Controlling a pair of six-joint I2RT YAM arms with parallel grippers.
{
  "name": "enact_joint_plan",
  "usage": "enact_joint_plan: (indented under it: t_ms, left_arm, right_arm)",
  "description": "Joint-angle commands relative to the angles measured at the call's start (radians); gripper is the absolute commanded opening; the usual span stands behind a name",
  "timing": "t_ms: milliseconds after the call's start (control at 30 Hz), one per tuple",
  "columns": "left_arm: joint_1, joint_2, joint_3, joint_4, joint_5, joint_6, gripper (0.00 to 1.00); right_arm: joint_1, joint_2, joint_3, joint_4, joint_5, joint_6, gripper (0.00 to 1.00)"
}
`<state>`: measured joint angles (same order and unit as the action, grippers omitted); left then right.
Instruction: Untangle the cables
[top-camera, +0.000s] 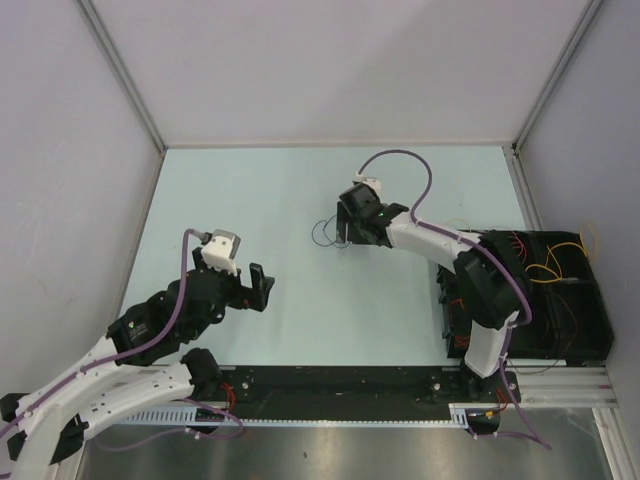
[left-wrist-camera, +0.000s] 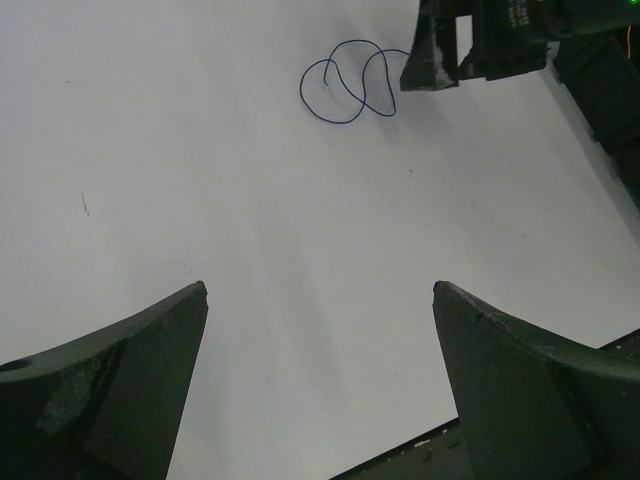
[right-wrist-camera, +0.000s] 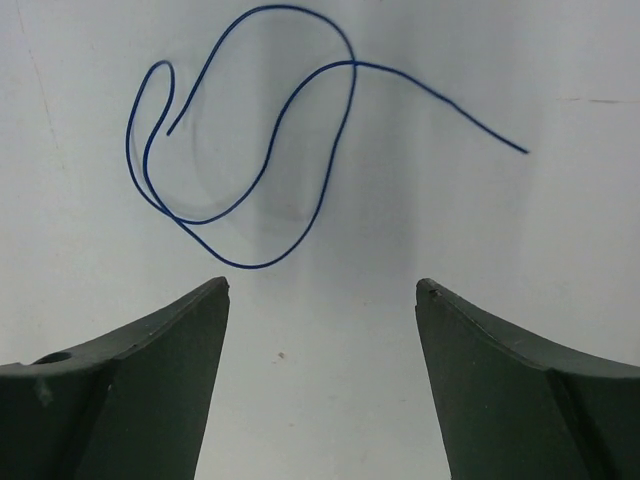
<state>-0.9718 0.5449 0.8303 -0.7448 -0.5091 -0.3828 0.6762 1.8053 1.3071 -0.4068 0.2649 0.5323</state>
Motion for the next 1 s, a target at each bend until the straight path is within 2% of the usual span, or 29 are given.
enact_joint_plan:
  t_ms: [0, 200, 333, 500, 867, 967]
  left_arm:
    - [0.005, -0.006, -0.005, 0.019, 0.011, 0.018, 1.0]
    - [0.005, -0.007, -0.005, 0.019, 0.007, 0.018, 1.0]
    - [0.005, -0.008, -0.005, 0.019, 0.006, 0.018, 1.0]
    - [0.007, -0.005, -0.005, 0.019, 0.006, 0.018, 1.0]
    - [0.01, 0.004, -0.003, 0.021, 0.009, 0.018, 1.0]
    - [0.012, 0.003, -0.003, 0.019, 0.009, 0.018, 1.0]
  right_arm:
    - [0.039, 0.078, 0.113, 0.019, 0.037, 0.052, 0.81]
    - [0.06, 0.203, 0.227, -0.035, 0.079, 0.052, 0.86]
    - [0.074, 0.27, 0.306, -0.095, 0.112, 0.032, 0.94]
    - [0.072, 0.336, 0.351, -0.118, 0.123, 0.032, 0.96]
    - [0.045, 0.425, 0.438, -0.156, 0.131, 0.037, 0.93]
    - [0.039, 0.453, 0.466, -0.178, 0.148, 0.04, 0.89]
